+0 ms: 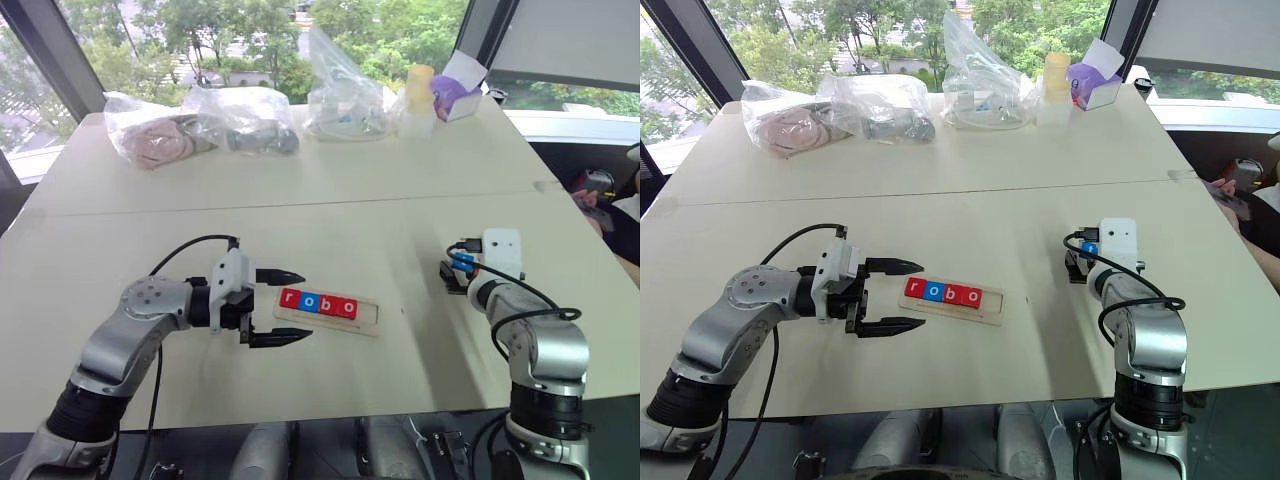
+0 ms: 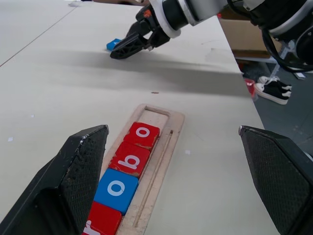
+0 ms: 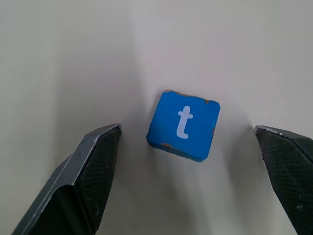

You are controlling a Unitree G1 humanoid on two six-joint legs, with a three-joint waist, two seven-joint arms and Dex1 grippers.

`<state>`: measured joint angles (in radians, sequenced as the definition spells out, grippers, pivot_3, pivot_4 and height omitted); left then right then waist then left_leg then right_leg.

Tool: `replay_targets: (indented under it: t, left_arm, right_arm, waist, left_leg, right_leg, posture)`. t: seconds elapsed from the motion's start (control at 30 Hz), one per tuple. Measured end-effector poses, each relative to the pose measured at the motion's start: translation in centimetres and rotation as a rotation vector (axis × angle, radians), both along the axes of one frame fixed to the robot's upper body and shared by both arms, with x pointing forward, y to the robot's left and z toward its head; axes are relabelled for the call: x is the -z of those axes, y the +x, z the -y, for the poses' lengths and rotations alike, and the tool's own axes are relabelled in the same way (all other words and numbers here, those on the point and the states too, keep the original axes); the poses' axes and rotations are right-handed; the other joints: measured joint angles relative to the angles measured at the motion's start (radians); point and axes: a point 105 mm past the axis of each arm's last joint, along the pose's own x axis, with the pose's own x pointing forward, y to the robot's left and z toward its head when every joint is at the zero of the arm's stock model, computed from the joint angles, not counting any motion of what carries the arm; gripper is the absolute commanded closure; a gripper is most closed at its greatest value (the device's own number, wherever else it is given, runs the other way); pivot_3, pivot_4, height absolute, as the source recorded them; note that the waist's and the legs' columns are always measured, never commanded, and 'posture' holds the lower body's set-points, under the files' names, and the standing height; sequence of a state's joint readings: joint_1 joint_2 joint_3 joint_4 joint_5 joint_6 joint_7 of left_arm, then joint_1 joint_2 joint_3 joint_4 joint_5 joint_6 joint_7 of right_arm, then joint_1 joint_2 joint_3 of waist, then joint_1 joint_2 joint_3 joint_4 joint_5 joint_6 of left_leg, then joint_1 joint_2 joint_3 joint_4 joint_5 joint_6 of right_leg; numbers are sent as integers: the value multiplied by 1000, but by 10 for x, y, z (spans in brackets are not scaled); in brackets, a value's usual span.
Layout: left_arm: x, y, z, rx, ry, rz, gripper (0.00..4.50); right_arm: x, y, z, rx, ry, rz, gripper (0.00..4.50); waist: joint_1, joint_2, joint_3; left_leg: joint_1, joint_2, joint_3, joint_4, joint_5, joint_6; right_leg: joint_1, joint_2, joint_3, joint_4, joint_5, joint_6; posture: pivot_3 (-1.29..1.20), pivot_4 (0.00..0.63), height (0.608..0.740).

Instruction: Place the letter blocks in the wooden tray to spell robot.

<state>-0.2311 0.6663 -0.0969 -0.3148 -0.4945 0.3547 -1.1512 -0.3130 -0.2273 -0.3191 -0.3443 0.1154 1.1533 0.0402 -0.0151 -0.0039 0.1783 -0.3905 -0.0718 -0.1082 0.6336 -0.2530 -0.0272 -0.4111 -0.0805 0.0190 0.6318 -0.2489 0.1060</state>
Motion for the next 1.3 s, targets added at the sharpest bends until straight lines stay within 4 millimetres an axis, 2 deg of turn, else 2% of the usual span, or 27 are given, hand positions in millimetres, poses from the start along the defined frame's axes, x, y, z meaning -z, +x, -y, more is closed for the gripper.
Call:
replay_targets:
  t: [0.1, 0.13, 0.2, 0.33, 0.47, 0.57, 0.73, 0.9, 1.0, 1.23, 1.3]
  left_arm:
    - [0, 0, 0, -1, 2, 1, 0]
    - [0, 0, 0, -1, 2, 1, 0]
    - [0, 0, 0, -2, 2, 1, 0]
    - [0, 0, 0, -3, 1, 2, 0]
    - [0, 0, 1, -3, -1, 1, 0]
    - [2, 0, 1, -3, -1, -4, 0]
    - [2, -1, 1, 2, -3, -2, 0]
    - [3, -1, 1, 10, -3, -3, 0]
    - [5, 1, -1, 9, -1, -16, 0]
    - [2, 3, 0, 25, 1, 6, 0]
    - [3, 3, -1, 21, 3, 1, 0]
  right_arm:
    - [-1, 5, -1, 33, 66, 6, 53]
    - [-2, 7, -1, 48, 88, 10, 568]
    - [-3, 9, 2, 74, 111, 11, 1327]
    - [-4, 12, 3, 94, 124, 9, 3338]
    - [-3, 9, 0, 51, 63, -14, 3339]
    - [1, -16, -1, -7, 3, -54, 3339]
    - [9, -78, -17, -99, 29, -153, 3339]
    - [15, -108, -25, -119, 79, -180, 3339]
    - [15, -112, -31, -136, 95, -177, 3339]
    - [9, -96, -53, -191, 150, -138, 3339]
    - [8, -95, -54, -194, 149, -137, 2279]
  waist:
    - [-1, 0, 0]
    - [-1, 0, 0]
    - [-1, 0, 0]
    - [-6, 0, 0]
    - [-4, 0, 0]
    - [2, 0, -1]
    - [4, -1, -2]
    - [3, -1, -2]
    - [1, -1, -2]
    - [1, -1, -2]
    - [4, -1, -2]
  left_leg:
    - [0, 0, 0, 0, 0, 0]
    - [1, 0, 0, 0, 0, 0]
    - [1, 0, 0, 0, 0, 0]
    - [1, 0, 0, 0, 0, 0]
    - [1, 0, 0, 0, 0, 0]
    - [1, 0, -1, -1, 0, 0]
    - [0, 0, -2, -2, 0, 1]
    - [1, 1, -2, -1, 0, 0]
    - [1, 1, -2, 0, 0, 0]
    - [1, 1, -1, -1, 0, 0]
    - [0, 0, -2, -1, 0, 0]
  right_leg:
    - [0, 0, 0, 0, 0, 0]
    - [1, 0, 0, 0, 0, 0]
    - [1, 0, 0, 0, 0, 0]
    - [0, 1, 0, 0, 0, 0]
    - [1, 1, 0, 0, 0, 0]
    - [1, 1, -1, 0, 0, 0]
    - [1, 1, -1, -1, -1, 0]
    - [2, 1, -1, -1, -2, -2]
    - [2, 1, -1, -1, -2, -2]
    - [1, 0, -1, -1, -1, 0]
    - [1, 0, -1, -1, -1, 0]
  posture:
    - [0, 150, 740]
    - [0, 150, 740]
    - [0, 150, 740]
    - [0, 150, 740]
    - [0, 150, 740]
    - [0, 150, 740]
    - [0, 150, 740]
    - [0, 150, 740]
    - [0, 150, 740]
    - [0, 150, 740]
    - [0, 150, 740]
